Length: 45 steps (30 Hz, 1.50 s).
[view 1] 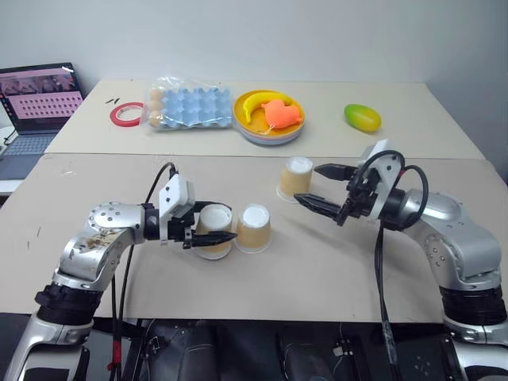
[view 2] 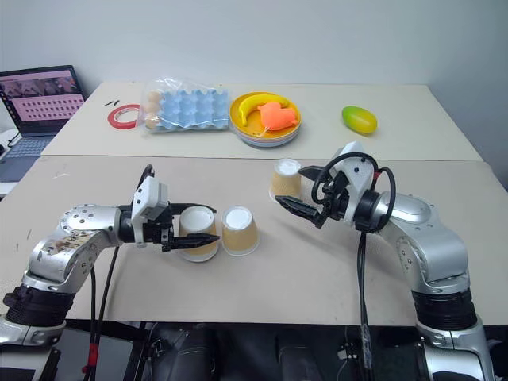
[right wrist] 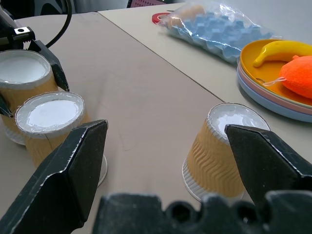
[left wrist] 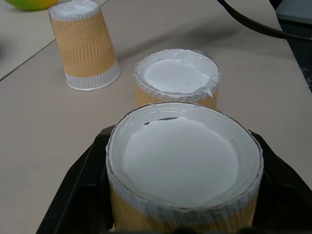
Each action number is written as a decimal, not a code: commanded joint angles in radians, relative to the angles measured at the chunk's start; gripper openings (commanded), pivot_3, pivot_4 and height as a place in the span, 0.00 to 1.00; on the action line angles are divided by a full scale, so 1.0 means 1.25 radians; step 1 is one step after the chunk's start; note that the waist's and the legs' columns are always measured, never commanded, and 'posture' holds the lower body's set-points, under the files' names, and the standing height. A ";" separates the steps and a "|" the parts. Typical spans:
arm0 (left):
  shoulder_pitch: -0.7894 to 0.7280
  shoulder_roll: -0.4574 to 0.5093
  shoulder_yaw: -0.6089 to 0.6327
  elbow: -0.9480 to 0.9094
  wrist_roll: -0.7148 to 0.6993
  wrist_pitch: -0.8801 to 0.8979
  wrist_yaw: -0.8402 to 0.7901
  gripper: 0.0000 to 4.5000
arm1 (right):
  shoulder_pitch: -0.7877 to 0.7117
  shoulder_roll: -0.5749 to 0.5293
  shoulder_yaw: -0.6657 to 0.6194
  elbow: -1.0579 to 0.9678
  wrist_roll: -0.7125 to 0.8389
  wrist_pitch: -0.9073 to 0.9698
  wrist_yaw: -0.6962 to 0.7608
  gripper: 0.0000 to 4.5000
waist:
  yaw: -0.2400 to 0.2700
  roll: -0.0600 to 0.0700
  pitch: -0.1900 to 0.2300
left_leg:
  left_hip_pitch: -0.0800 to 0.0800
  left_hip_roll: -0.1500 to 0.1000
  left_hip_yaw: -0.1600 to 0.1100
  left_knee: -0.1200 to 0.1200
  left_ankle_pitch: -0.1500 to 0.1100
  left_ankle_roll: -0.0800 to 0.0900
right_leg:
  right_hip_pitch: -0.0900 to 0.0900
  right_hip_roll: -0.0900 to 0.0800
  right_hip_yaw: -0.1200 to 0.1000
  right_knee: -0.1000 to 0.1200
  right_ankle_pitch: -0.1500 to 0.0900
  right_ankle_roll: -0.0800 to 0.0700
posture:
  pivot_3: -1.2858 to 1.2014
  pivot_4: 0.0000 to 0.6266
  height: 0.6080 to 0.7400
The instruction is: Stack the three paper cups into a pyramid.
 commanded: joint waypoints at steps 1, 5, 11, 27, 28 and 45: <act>-0.022 -0.014 -0.002 0.015 0.030 -0.044 0.008 0.88 | 0.000 -0.013 -0.034 -0.036 0.018 0.005 -0.006 1.00 | 0.001 0.000 0.000 | 0.000 0.000 0.000 0.000 0.000 0.000 | 0.000 0.000 0.000 0.000 0.000 0.000 | 0.52 0.24 0.25; -0.024 -0.024 -0.005 0.022 0.055 -0.060 0.019 0.99 | 0.004 -0.017 -0.037 -0.040 0.027 0.012 -0.004 1.00 | 0.001 0.000 0.000 | 0.000 0.000 0.000 0.001 0.000 0.000 | 0.000 0.000 0.000 0.000 0.000 0.000 | 0.52 0.24 0.25; -0.017 -0.024 0.011 -0.001 0.048 -0.048 0.017 0.99 | 0.028 -0.044 -0.038 -0.037 0.038 0.022 0.023 1.00 | 0.001 0.000 0.000 | 0.000 0.000 0.000 0.000 0.000 0.000 | 0.000 0.000 0.000 0.000 0.000 0.000 | 0.52 0.24 0.25; -0.093 0.141 0.228 -0.136 -0.226 0.253 0.038 0.99 | -0.083 0.000 0.056 0.355 -0.127 -0.113 0.074 1.00 | -0.004 0.000 0.002 | 0.000 0.000 0.001 0.000 0.000 0.000 | -0.002 0.000 0.001 0.001 0.000 0.000 | 0.52 0.24 0.25; -0.096 0.141 0.241 -0.133 -0.242 0.271 0.050 0.99 | -0.097 0.011 0.059 0.366 -0.132 -0.118 0.073 1.00 | -0.004 0.000 0.002 | 0.000 0.000 0.001 0.000 0.000 0.000 | -0.001 0.000 0.001 0.001 0.000 0.000 | 0.52 0.24 0.25; 0.232 0.144 0.415 -0.278 -0.238 0.287 0.199 0.99 | -0.213 0.104 0.069 0.436 -0.172 -0.139 0.070 1.00 | -0.006 0.001 0.003 | 0.000 0.000 0.001 0.001 0.000 0.000 | -0.002 0.000 0.001 0.003 0.000 0.000 | 0.52 0.24 0.25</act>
